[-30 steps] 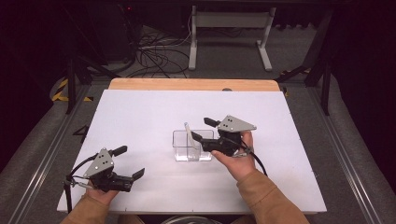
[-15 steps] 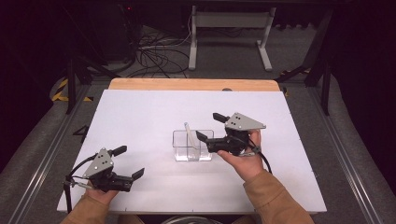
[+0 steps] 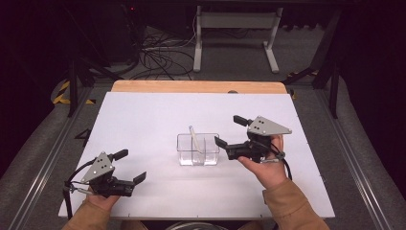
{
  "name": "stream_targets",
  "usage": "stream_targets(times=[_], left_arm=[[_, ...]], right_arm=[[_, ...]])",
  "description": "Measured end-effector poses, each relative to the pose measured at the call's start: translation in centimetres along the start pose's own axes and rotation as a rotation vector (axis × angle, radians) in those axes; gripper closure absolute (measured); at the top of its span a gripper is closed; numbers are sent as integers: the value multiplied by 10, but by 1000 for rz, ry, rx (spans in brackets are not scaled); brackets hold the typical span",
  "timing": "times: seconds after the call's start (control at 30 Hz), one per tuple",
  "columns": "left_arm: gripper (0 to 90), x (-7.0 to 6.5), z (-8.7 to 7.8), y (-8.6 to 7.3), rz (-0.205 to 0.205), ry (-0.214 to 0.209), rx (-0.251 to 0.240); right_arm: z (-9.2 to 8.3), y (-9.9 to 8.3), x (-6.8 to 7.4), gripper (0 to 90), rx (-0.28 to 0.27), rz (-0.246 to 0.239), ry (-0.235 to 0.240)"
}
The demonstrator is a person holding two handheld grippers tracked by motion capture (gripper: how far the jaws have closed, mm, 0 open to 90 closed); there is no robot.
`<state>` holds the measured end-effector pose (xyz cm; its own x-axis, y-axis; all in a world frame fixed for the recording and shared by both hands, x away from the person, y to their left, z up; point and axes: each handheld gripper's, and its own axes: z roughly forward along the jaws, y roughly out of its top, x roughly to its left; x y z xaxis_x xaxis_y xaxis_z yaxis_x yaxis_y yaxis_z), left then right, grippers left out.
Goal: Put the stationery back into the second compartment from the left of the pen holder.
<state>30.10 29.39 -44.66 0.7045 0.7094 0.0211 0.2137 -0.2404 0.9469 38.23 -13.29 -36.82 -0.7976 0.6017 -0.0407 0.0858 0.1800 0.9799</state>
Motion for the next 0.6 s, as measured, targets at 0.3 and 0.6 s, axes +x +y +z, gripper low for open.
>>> stream_targets(times=[0.3, 0.6], left_arm=[[4, -2, -2, 0, -2, 8, -5], [5, -2, -4, 0, -1, 16, -9]], right_arm=[[-28, -20, -12, 33, 75, -39, -6], [-49, -42, -22, 34, 107, -32, -40]])
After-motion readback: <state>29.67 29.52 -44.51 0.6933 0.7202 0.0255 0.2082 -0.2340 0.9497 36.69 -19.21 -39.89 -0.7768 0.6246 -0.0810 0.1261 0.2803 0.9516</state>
